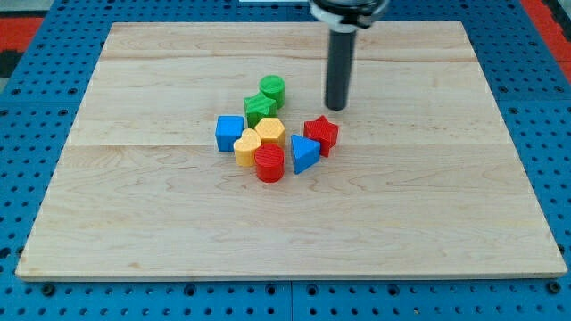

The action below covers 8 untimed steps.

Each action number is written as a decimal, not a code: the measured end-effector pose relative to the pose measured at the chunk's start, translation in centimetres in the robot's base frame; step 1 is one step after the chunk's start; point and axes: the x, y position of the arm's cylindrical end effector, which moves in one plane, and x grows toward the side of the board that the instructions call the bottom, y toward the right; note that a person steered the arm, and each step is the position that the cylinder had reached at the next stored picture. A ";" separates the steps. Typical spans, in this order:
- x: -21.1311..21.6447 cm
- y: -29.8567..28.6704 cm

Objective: Push the yellow blocks towards bottom left

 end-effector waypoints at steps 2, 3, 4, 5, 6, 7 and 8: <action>8.3 2.5; 9.6 -3.3; 7.3 -7.3; 10.0 -7.2; 12.8 -5.5; 13.0 -6.6; 13.1 -12.4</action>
